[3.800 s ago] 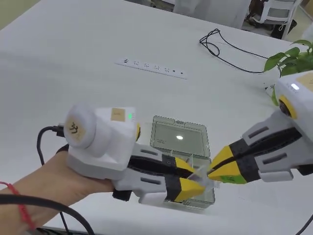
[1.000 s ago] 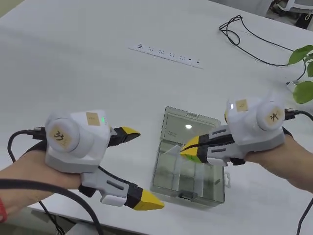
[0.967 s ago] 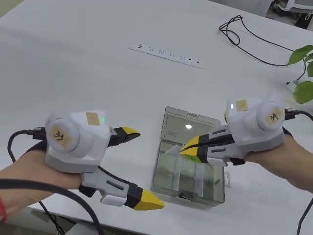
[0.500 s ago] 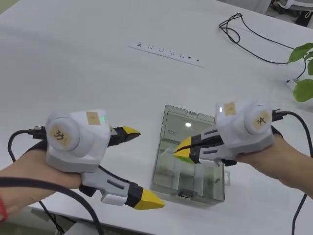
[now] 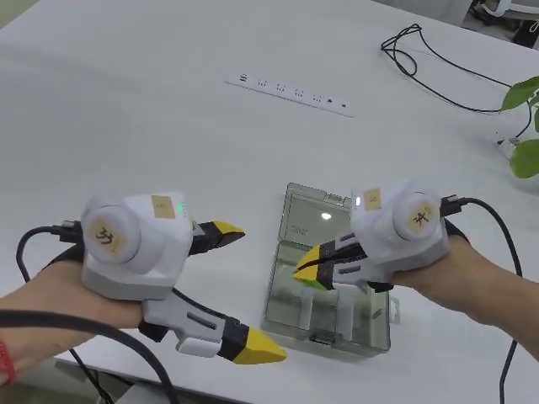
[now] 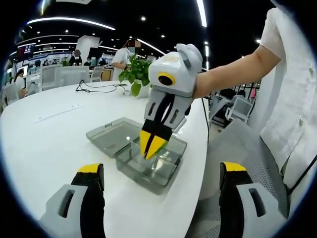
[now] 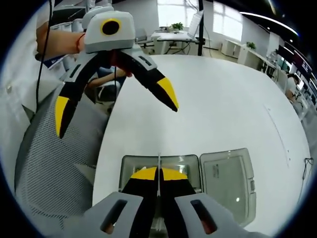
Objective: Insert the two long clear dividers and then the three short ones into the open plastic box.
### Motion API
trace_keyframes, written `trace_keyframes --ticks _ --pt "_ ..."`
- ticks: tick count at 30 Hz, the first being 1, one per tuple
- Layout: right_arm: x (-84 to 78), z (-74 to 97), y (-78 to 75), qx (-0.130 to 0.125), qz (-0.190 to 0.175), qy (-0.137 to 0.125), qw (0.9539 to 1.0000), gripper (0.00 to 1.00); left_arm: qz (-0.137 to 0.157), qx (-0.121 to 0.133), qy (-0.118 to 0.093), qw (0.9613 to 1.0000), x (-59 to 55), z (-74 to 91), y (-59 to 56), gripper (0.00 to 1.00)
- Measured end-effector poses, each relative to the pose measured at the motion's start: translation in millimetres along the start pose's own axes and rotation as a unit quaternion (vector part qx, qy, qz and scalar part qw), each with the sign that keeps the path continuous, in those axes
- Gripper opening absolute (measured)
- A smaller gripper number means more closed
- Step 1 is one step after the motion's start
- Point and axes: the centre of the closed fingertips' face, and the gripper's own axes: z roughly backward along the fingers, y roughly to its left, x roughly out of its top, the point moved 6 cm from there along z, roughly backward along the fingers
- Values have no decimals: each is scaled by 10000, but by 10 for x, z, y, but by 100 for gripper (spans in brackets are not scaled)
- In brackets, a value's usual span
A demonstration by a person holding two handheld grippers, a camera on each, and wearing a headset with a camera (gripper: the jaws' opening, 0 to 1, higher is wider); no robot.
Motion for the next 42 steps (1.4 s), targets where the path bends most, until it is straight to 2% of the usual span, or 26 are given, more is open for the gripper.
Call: trace_keyframes --ticks 9,22,25,38,42 --pt "-28 -63 -9 16 -35 119 9999 3 11 -3 17 10000 -13 -1 9 99" --pt "-56 -211 7 -13 216 593 9980 3 25 -8 42 10000 -24 5 21 99" --pt "-42 -201 2 -15 243 649 9976 3 35 -1 35 10000 -26 8 25 99" --pt "-63 -183 16 -116 124 608 9980 4 7 -4 52 10000 -13 7 6 99" --pt "-34 -109 9 -184 -3 472 9987 7 -12 8 63 10000 -3 18 1 99"
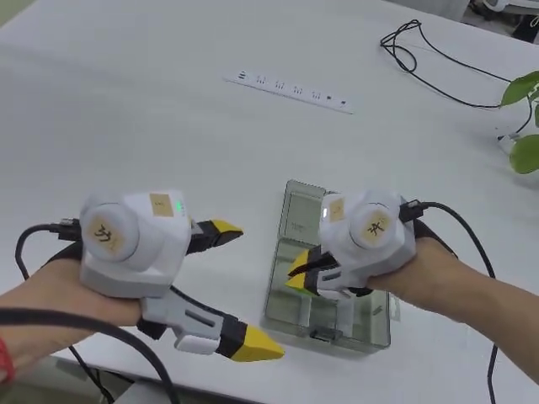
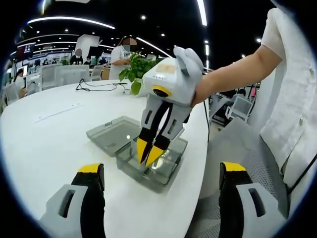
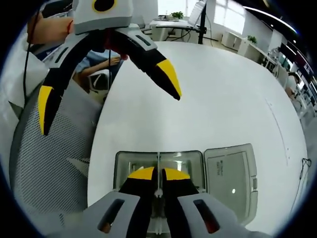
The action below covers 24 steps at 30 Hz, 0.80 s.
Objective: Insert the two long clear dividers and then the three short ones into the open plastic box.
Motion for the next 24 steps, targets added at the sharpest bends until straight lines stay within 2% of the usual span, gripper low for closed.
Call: trace_keyframes --ticks 7,13,20,24 --pt "24 194 -31 -118 -314 -342 9989 13 -48 44 24 10000 12 17 -5 100" --pt "14 417 -55 -273 -644 -715 9950 18 -52 56 50 10000 6 33 -16 100" --pt "-116 668 -51 -417 -904 -928 9907 27 -55 67 87 9999 -8 45 -32 100" --pt "-227 786 -34 -508 -1030 -964 9887 30 -44 84 61 9999 0 49 -37 100"
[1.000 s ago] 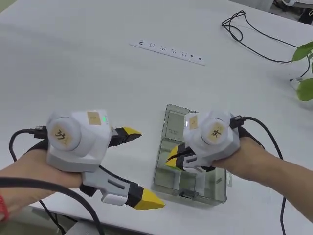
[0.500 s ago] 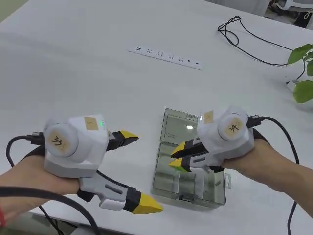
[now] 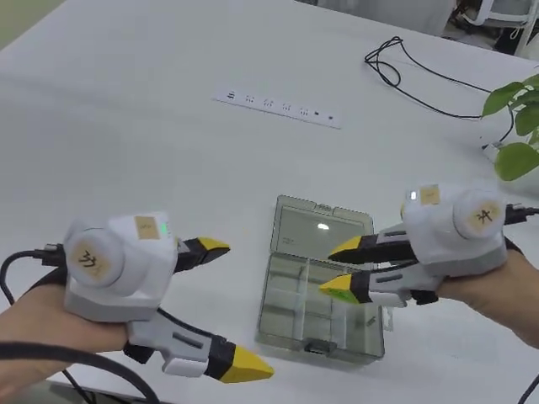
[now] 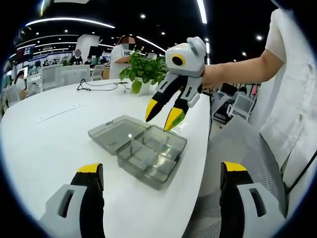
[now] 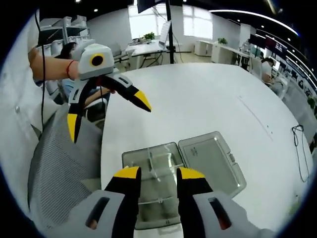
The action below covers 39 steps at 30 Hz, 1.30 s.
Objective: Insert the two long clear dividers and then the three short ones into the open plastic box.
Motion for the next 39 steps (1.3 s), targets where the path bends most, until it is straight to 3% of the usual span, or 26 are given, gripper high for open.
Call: trace_keyframes --ticks 9,25,35,39 --pt "-290 243 -29 -183 -123 151 9996 38 -25 -1 27 10000 -3 12 -8 100" --pt "-918 582 -138 -385 -255 754 9961 50 -19 4 34 10000 -4 10 -6 100" --pt "-1370 656 -251 -360 -132 1386 9896 51 -2 -2 41 10000 -7 10 6 100" --pt "-1557 657 -292 -288 109 1800 9832 51 4 -6 55 10000 -12 9 10 99"
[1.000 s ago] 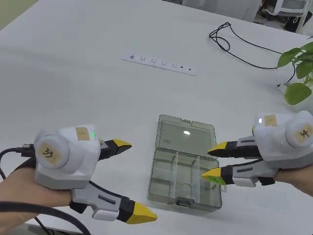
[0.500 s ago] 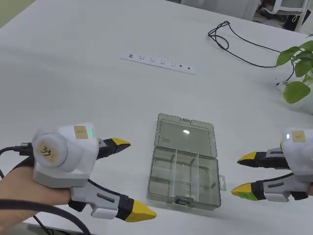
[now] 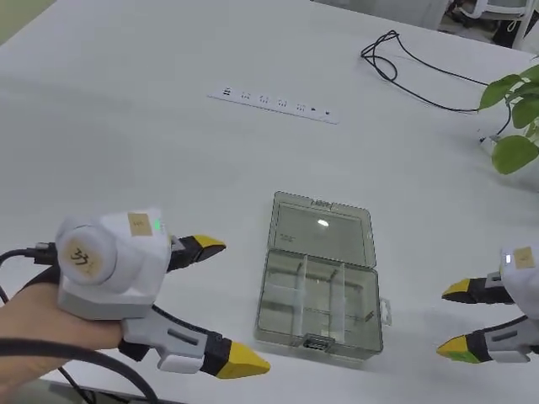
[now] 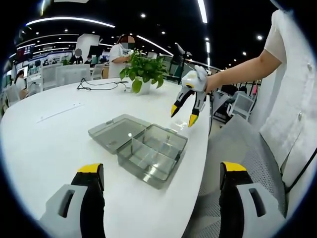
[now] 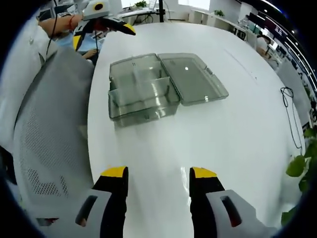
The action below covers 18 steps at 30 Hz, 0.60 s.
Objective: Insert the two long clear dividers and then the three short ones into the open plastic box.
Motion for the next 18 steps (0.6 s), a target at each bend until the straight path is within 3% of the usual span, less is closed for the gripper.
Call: trace_keyframes --ticks 12,18 --pt "-191 -221 -126 35 420 575 9975 47 46 -3 33 10000 -7 -5 11 99" --pt "-210 -273 -141 67 544 680 9962 44 50 -5 27 10000 2 -14 16 99"
